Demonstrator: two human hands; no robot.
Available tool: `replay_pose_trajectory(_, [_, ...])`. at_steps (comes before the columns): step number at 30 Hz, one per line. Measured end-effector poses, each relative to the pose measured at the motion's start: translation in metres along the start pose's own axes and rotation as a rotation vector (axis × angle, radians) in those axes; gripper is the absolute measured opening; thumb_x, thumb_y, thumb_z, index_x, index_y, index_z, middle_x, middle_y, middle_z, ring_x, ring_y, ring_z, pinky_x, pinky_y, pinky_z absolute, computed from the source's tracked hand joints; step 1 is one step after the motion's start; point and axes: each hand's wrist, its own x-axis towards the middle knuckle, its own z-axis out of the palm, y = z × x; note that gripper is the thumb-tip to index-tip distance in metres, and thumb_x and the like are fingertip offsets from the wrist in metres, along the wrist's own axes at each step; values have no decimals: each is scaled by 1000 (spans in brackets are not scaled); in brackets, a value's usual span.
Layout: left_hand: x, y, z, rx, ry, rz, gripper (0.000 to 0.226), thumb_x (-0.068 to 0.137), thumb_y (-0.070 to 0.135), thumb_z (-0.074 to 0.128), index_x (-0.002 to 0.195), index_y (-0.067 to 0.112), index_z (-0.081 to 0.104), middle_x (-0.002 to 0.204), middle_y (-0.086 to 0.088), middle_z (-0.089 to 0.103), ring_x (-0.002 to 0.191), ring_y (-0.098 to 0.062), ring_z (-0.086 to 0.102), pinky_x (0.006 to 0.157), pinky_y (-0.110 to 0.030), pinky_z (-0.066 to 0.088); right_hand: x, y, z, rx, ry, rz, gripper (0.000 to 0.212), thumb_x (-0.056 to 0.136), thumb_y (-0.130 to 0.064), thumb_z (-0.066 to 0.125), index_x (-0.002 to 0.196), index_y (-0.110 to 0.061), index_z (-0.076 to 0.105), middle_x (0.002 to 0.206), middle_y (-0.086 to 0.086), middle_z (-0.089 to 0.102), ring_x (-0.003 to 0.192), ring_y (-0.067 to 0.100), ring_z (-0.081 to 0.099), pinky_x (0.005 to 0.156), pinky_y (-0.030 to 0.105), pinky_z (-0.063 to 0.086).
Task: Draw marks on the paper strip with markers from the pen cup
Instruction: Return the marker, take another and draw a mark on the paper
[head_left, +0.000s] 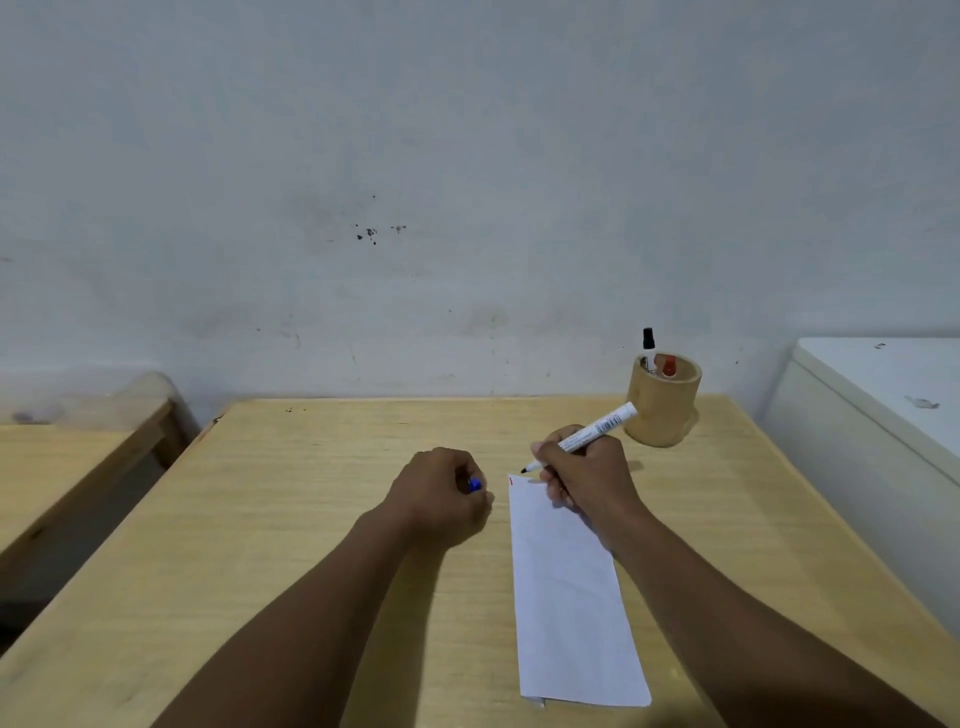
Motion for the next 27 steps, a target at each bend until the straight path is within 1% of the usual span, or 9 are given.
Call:
replay_pose_trajectory(2, [4, 0, -1, -20, -28, -13, 18, 75, 37, 69, 87, 25, 67, 76, 8, 70, 77, -19, 68, 77, -39, 58, -2, 9, 3, -33, 10, -16, 8, 85, -9, 74, 81, -6, 68, 65, 15, 69, 50, 24, 59, 42, 25, 37])
replay_pose_trajectory(3, [6, 0, -2, -32, -59, -31, 28, 74, 44, 69, 94, 25, 66, 79, 9, 67, 81, -19, 65, 80, -40, 56, -2, 12, 4, -57, 16, -29, 8, 85, -10, 73, 81, -6, 69, 66, 15, 71, 52, 25, 62, 43, 26, 38])
replay_pose_trajectory(5, [10, 0, -4, -27, -122, -54, 58, 67, 67, 70, 106, 26, 61, 83, 12, 64, 86, -18, 63, 79, -38, 52, -1, 16, 6, -108, 23, -52, 7, 84, -11, 73, 79, -7, 69, 65, 12, 72, 54, 24, 66, 44, 27, 40])
replay_pose_trajectory(6, [11, 1, -2, 20, -138, -46, 71, 62, 77, 70, 111, 27, 58, 84, 14, 63, 87, -16, 62, 77, -36, 49, -1, 17, 6, -135, 23, -64, 7, 84, -11, 74, 79, -8, 69, 65, 10, 73, 54, 22, 67, 45, 28, 42])
replay_pose_trajectory(8, [8, 1, 4, 185, -121, -10, 82, 60, 83, 71, 119, 28, 54, 85, 19, 61, 94, -14, 58, 81, -34, 45, -1, 20, 6, -188, 30, -85, 7, 85, -11, 75, 81, -8, 70, 65, 7, 74, 56, 21, 71, 46, 28, 46])
replay_pose_trajectory(11, [5, 3, 10, 261, -66, 14, 85, 60, 81, 72, 125, 30, 50, 93, 19, 60, 104, -14, 53, 91, -37, 42, -1, 23, 6, -235, 34, -108, 7, 85, -13, 77, 82, -10, 71, 70, 7, 76, 59, 19, 74, 48, 28, 50])
replay_pose_trajectory(16, [3, 2, 10, 228, -85, -9, 86, 59, 81, 73, 125, 31, 49, 101, 15, 61, 108, -15, 50, 97, -39, 41, -2, 26, 7, -318, 38, -138, 9, 83, -17, 80, 81, -11, 73, 69, 6, 77, 59, 13, 75, 50, 29, 53])
replay_pose_trajectory(22, [4, 5, 9, 239, -96, -23, 88, 61, 80, 74, 129, 30, 49, 103, 13, 58, 108, -15, 46, 95, -39, 38, 0, 29, 8, -367, 52, -169, 7, 81, -17, 80, 78, -12, 75, 62, 1, 75, 54, 10, 71, 53, 28, 53])
replay_pose_trajectory(27, [6, 4, 10, 236, -98, -52, 92, 58, 83, 74, 131, 31, 49, 111, 10, 60, 108, -15, 46, 96, -39, 40, 0, 29, 8, -387, 15, -150, 7, 76, -14, 79, 77, -9, 75, 63, 2, 74, 51, 6, 67, 53, 28, 54])
